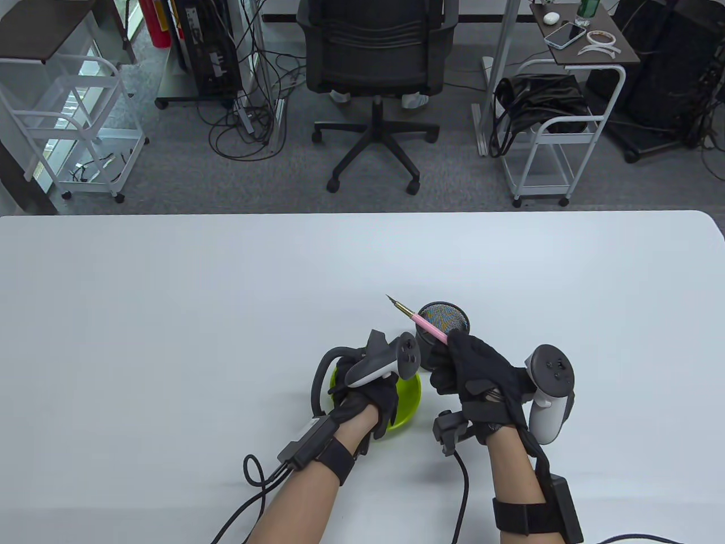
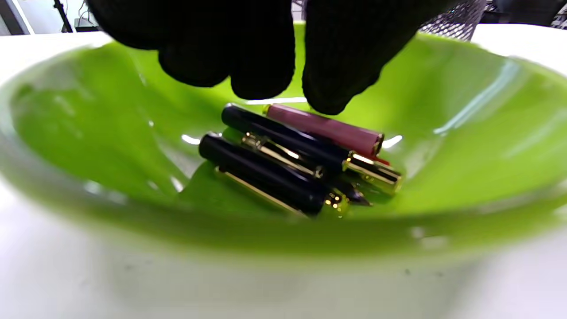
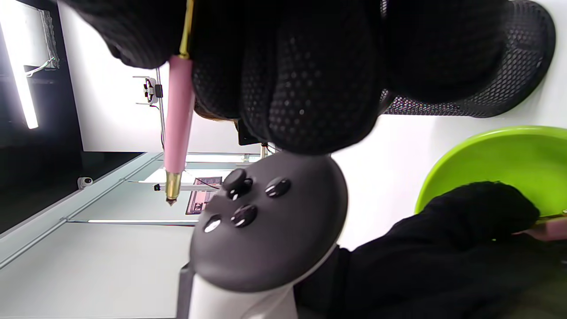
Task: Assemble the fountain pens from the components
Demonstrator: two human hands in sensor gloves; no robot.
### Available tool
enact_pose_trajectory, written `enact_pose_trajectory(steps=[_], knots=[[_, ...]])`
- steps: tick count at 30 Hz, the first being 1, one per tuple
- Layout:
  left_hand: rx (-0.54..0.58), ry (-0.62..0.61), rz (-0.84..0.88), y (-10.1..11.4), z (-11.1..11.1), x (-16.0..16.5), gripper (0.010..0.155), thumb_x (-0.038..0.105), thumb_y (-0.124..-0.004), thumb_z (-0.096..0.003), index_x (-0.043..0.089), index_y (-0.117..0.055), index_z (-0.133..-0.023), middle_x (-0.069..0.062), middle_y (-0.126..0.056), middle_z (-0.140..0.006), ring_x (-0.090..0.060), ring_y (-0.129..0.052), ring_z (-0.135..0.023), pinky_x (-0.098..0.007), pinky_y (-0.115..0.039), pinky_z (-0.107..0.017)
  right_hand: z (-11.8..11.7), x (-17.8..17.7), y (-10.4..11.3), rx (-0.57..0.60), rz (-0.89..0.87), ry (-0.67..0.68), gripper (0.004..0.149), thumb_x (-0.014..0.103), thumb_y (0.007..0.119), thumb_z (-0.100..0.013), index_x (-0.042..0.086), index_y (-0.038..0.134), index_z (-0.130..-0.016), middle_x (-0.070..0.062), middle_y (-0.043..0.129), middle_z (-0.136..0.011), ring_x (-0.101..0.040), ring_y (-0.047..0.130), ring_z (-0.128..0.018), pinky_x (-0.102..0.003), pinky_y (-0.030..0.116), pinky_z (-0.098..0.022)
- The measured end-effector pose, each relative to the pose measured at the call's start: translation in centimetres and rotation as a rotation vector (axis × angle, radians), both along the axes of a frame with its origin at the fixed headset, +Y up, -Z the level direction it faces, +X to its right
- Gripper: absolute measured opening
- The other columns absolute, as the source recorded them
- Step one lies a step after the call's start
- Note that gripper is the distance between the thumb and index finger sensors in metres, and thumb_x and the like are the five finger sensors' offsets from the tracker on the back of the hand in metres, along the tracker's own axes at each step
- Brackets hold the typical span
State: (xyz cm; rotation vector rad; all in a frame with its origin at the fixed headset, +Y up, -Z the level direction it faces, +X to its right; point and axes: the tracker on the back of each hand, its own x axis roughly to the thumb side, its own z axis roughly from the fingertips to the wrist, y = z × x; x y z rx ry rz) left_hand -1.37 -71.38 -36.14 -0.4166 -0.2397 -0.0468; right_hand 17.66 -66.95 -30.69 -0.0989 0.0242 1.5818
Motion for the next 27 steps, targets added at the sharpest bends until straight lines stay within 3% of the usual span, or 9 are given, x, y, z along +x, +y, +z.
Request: enact_pose_trajectory(steps=[11,27], knots=[[0.08,-0.036,-0.055,-0.86,-0.3,-0.14,0.048,0.029,-0.083,-0.0503,0.025,-0.077,-0.098,-0.012,-0.082,-0.087,-0.036,-0.079,-0.078,-0.056,-0.065,-0.06,-0.03,0.07,-0.01,0.002,-0.015,0.006,0.049,0.048,0.071,-0.047,0.012,0.091,-0.073,-0.014,0.098,-0.06,-0.022,0.102,-0.031,-0.047,0.089,-0.027],[0.031,-0.027,-0.114,-0.87,-1.0,0.52,0.051,0.037,-0.09,-0.049,0.021,-0.076,-0.095,-0.006,-0.091,-0.074,-0.033,-0.088,-0.07,-0.055,-0.071,-0.056,-0.06,0.19,0.02,-0.005,-0.018,0.012,0.049,0.048,0.072,-0.047,0.011,0.091,-0.073,-0.014,0.098,-0.061,-0.022,0.102,-0.032,-0.047,0.088,-0.027]])
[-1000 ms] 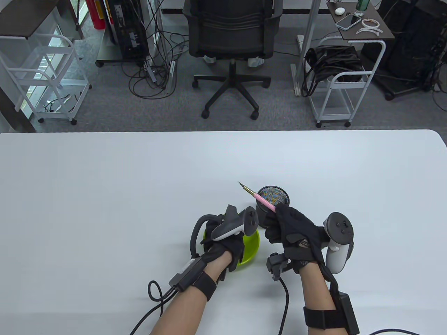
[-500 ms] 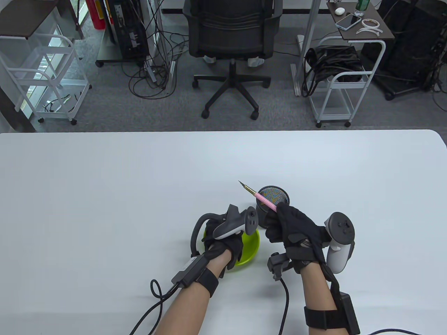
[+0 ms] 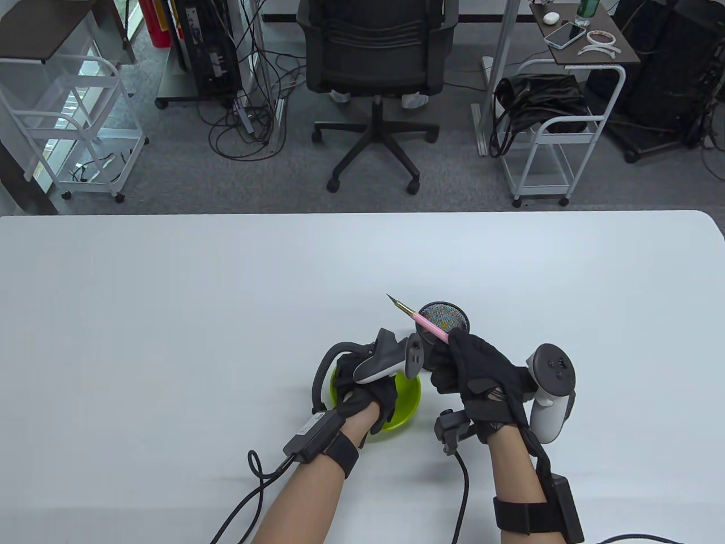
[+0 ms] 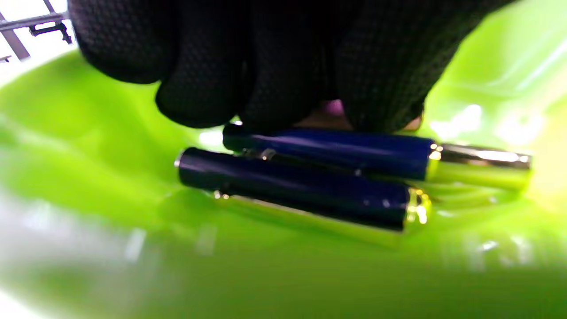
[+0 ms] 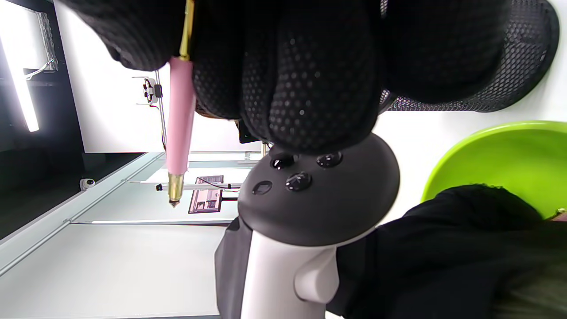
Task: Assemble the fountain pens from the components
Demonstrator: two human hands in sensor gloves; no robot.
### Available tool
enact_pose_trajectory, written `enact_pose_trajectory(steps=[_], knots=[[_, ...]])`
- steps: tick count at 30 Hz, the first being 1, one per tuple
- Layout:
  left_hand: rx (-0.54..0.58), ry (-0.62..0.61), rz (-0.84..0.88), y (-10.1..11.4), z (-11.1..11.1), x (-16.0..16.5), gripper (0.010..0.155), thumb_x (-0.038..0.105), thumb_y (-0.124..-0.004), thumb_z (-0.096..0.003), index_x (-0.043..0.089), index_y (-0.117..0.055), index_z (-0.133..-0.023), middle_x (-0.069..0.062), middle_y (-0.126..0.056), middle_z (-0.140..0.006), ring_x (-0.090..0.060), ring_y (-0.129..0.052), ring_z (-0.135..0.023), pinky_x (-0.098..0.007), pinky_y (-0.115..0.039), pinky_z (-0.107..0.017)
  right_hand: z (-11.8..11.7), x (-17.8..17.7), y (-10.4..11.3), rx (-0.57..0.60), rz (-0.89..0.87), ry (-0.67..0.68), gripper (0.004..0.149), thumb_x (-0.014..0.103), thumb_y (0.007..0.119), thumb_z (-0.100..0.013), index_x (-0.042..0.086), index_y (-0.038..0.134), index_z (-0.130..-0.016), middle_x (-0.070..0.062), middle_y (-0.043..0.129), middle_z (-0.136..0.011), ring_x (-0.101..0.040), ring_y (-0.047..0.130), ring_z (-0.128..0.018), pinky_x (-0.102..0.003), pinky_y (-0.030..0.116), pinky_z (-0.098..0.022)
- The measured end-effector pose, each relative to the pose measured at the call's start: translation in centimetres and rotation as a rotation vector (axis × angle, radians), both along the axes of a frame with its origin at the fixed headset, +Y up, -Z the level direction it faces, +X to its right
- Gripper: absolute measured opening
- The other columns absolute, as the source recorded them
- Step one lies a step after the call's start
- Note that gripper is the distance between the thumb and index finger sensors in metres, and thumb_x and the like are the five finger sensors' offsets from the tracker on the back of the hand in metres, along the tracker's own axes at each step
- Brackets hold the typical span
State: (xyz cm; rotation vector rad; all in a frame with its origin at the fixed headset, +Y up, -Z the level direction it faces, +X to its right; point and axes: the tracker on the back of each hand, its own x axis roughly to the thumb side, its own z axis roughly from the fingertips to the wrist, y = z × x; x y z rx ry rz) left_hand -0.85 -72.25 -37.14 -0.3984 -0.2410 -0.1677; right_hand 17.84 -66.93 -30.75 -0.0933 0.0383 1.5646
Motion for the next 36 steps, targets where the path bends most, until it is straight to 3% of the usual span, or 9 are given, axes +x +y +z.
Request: enact_pose_trajectory(steps=[3,4,22,26,36], knots=[[-0.012,0.011,0.003,-0.06,-0.21,-0.12,0.05,0.038,-0.09,-0.0497,0.022,-0.076,-0.095,-0.005,-0.091,-0.072,-0.032,-0.088,-0.071,-0.054,-0.071,-0.057,-0.03,0.02,-0.03,0.0,0.003,0.0,0.049,0.048,0.072,-0.047,0.012,0.091,-0.073,-0.014,0.098,-0.061,-0.022,0.102,-0.031,-0.047,0.088,-0.027],[-0.014,0.012,0.002,-0.07,-0.24,-0.13,0.05,0.038,-0.09,-0.0498,0.023,-0.075,-0.095,-0.011,-0.091,-0.072,-0.032,-0.088,-0.071,-0.054,-0.071,-0.057,-0.05,0.02,-0.05,-0.001,0.002,0.001,0.049,0.048,0.072,-0.047,0.011,0.091,-0.073,-0.014,0.098,-0.061,-0.022,0.102,-0.031,-0.047,0.088,-0.027],[-0.033,0.007,-0.038,-0.1,-0.3,0.01,0.049,0.041,-0.085,-0.0523,0.026,-0.071,-0.096,-0.005,-0.088,-0.072,-0.031,-0.086,-0.072,-0.052,-0.071,-0.057,-0.13,0.04,-0.08,-0.014,-0.023,0.01,0.049,0.048,0.072,-0.047,0.011,0.091,-0.074,-0.014,0.098,-0.061,-0.022,0.102,-0.032,-0.047,0.089,-0.027],[-0.063,-0.013,-0.04,-0.46,-0.32,0.05,0.046,0.045,-0.081,-0.0538,0.024,-0.072,-0.093,-0.006,-0.082,-0.086,-0.031,-0.083,-0.076,-0.051,-0.069,-0.059,-0.16,0.04,-0.13,-0.017,-0.023,0.013,0.049,0.047,0.072,-0.047,0.011,0.09,-0.074,-0.014,0.098,-0.061,-0.022,0.102,-0.032,-0.047,0.089,-0.027],[-0.063,-0.034,-0.003,-0.64,-0.16,-0.23,0.046,0.04,-0.076,-0.0542,0.021,-0.069,-0.096,-0.007,-0.079,-0.09,-0.032,-0.081,-0.078,-0.051,-0.068,-0.06,-0.16,0.01,-0.19,-0.027,-0.025,0.015,0.049,0.047,0.072,-0.047,0.011,0.09,-0.074,-0.015,0.097,-0.062,-0.022,0.102,-0.032,-0.047,0.088,-0.027]])
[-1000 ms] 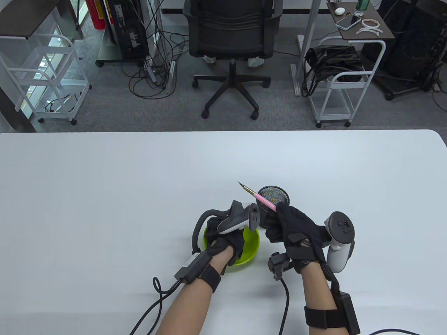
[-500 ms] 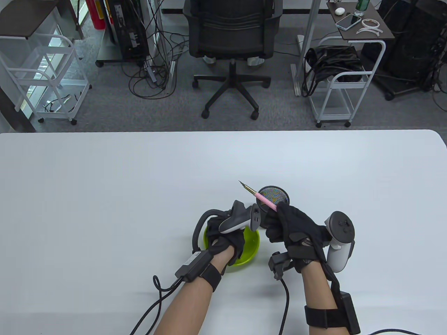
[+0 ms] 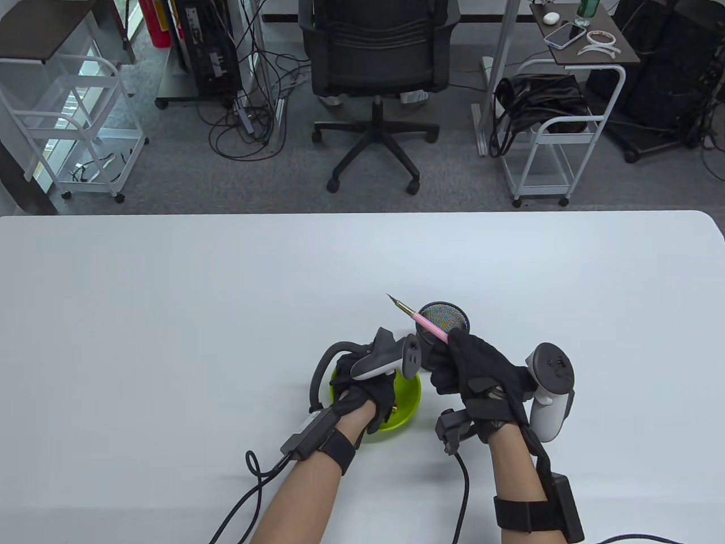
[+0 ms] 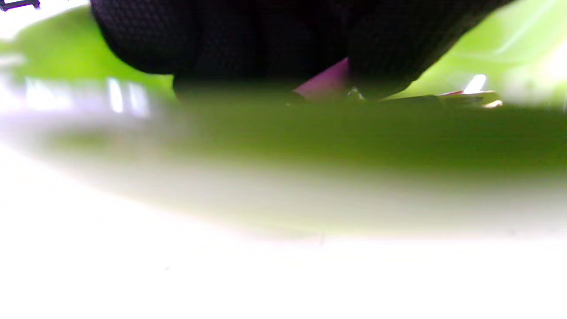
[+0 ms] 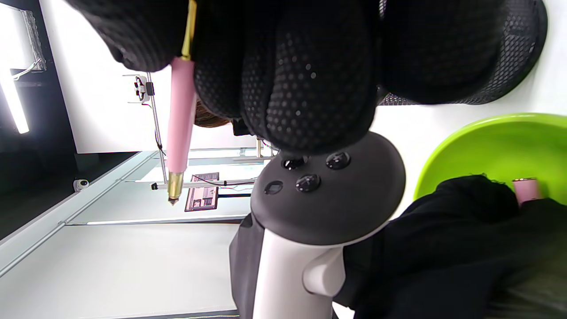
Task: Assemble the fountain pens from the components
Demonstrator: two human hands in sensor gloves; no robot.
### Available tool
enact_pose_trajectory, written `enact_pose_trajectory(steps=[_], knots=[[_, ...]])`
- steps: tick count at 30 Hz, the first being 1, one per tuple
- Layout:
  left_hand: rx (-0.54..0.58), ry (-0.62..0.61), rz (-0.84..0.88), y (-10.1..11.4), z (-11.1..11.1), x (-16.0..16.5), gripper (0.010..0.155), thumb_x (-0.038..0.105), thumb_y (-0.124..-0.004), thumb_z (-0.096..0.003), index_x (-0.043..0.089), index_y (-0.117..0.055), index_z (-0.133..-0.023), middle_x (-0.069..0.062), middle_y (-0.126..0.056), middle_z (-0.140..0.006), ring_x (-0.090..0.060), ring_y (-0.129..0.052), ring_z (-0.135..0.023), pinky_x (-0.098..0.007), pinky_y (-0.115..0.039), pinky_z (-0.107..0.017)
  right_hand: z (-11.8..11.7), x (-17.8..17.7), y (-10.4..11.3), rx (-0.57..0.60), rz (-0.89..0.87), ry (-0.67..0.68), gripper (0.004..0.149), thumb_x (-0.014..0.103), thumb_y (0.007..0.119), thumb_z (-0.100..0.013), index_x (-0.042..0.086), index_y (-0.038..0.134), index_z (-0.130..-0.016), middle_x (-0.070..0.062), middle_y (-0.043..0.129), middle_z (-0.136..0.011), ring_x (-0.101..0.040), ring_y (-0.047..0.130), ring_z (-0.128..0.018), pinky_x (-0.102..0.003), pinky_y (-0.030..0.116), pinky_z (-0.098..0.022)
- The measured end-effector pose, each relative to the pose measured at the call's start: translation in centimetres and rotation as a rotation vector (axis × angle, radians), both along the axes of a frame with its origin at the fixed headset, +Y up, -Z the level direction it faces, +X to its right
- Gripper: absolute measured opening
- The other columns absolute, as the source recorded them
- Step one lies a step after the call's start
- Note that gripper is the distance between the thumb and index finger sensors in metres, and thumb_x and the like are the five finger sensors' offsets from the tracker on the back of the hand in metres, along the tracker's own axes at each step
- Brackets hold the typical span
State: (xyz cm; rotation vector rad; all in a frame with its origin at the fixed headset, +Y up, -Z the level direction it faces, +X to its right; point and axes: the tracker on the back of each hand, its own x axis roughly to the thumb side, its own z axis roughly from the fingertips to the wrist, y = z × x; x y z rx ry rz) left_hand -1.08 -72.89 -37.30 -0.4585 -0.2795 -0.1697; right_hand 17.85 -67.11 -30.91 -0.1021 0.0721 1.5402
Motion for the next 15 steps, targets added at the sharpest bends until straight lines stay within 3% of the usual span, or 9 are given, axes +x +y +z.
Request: enact_pose_trajectory(steps=[10,15], knots=[[0.092,-0.076,-0.002,0.5,1.1,0.0,0.045,0.038,-0.077,-0.0511,0.023,-0.073,-0.093,-0.008,-0.082,-0.09,-0.029,-0.089,-0.068,-0.051,-0.074,-0.052,0.0,0.0,-0.2,-0.018,0.023,-0.021,0.049,0.047,0.072,-0.048,0.012,0.088,-0.077,-0.014,0.096,-0.065,-0.022,0.102,-0.034,-0.047,0.088,-0.028],[0.149,-0.074,0.082,2.1,1.3,-1.0,0.045,0.039,-0.078,-0.0502,0.022,-0.075,-0.092,-0.008,-0.084,-0.088,-0.027,-0.091,-0.058,-0.05,-0.077,-0.047,0.0,-0.1,-0.3,-0.017,0.036,-0.018,0.049,0.047,0.072,-0.048,0.012,0.087,-0.077,-0.014,0.095,-0.066,-0.022,0.101,-0.035,-0.047,0.088,-0.029]])
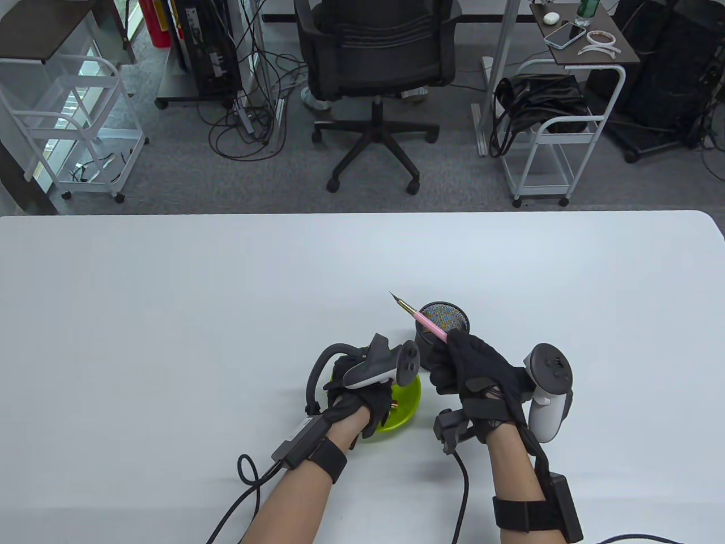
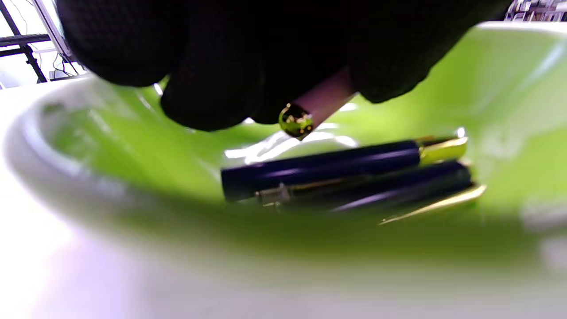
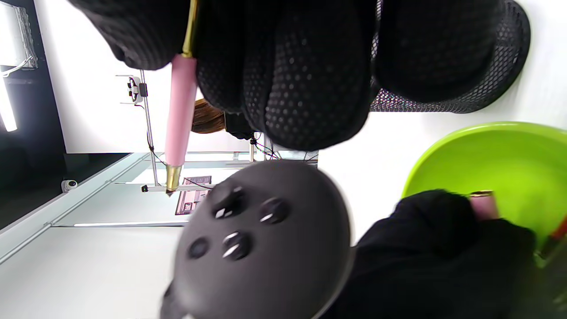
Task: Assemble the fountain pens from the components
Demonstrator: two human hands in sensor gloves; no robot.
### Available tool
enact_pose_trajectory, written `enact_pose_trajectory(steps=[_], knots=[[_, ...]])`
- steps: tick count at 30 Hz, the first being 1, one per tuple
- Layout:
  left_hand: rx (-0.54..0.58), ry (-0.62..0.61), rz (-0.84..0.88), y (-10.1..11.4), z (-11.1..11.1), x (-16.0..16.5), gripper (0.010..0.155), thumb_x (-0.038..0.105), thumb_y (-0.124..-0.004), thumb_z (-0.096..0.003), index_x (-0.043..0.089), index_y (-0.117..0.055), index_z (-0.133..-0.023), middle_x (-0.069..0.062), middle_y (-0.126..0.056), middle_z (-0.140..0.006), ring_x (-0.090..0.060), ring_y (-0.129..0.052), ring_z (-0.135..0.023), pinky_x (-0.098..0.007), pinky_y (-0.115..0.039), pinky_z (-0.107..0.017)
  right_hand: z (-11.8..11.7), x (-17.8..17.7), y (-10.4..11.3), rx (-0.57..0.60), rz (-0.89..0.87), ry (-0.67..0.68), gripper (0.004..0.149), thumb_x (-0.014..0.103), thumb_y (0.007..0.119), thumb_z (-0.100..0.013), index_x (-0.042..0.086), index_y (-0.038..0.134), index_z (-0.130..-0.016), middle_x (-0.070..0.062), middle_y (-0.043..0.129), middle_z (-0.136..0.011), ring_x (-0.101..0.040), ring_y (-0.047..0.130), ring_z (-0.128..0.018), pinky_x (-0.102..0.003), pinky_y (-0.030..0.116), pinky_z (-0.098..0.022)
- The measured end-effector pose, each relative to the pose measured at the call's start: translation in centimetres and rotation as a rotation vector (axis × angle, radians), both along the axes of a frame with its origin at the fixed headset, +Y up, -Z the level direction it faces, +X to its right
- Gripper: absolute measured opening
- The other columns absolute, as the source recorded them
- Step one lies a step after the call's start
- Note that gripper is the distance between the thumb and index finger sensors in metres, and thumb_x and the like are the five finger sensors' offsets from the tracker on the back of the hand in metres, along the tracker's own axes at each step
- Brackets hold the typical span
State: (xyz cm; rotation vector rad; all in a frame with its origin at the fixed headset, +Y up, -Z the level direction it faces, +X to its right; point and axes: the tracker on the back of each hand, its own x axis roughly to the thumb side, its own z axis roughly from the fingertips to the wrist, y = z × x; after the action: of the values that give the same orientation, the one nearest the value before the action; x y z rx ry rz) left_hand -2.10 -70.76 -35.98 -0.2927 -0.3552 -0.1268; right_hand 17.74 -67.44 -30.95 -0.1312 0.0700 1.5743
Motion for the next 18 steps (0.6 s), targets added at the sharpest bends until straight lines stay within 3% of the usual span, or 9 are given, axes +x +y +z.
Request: enact_pose_trajectory(steps=[5,11,14,18], knots=[[0.101,0.017,0.121,2.4,0.6,-1.8,0.046,0.037,-0.076,-0.0489,0.016,-0.077,-0.09,-0.01,-0.09,-0.083,-0.025,-0.098,-0.05,-0.048,-0.082,-0.04,0.0,-0.1,-0.1,-0.002,0.018,0.0,0.049,0.047,0.072,-0.048,0.012,0.087,-0.077,-0.015,0.095,-0.066,-0.022,0.101,-0.035,-0.048,0.088,-0.029],[0.204,0.137,0.478,4.8,2.0,-6.7,0.047,0.034,-0.073,-0.0483,0.007,-0.074,-0.087,-0.016,-0.096,-0.075,-0.023,-0.108,-0.04,-0.048,-0.088,-0.031,-0.1,-0.6,-0.3,-0.001,0.066,0.018,0.049,0.047,0.072,-0.048,0.012,0.088,-0.077,-0.015,0.095,-0.066,-0.023,0.101,-0.035,-0.048,0.088,-0.029],[0.32,0.149,0.69,5.2,3.5,-9.5,0.048,0.035,-0.075,-0.0485,0.005,-0.076,-0.086,-0.016,-0.098,-0.07,-0.019,-0.105,-0.031,-0.047,-0.089,-0.028,-0.1,-1.1,-0.3,0.009,0.102,0.037,0.049,0.047,0.072,-0.047,0.011,0.088,-0.077,-0.015,0.095,-0.066,-0.023,0.101,-0.035,-0.048,0.088,-0.028],[0.403,0.21,0.84,4.5,5.0,-12.2,0.049,0.04,-0.077,-0.0488,0.007,-0.077,-0.085,-0.012,-0.098,-0.066,-0.016,-0.102,-0.028,-0.046,-0.088,-0.028,0.0,-1.8,-0.1,0.03,0.156,0.071,0.049,0.047,0.074,-0.047,0.011,0.088,-0.077,-0.016,0.095,-0.065,-0.023,0.101,-0.035,-0.048,0.088,-0.028]])
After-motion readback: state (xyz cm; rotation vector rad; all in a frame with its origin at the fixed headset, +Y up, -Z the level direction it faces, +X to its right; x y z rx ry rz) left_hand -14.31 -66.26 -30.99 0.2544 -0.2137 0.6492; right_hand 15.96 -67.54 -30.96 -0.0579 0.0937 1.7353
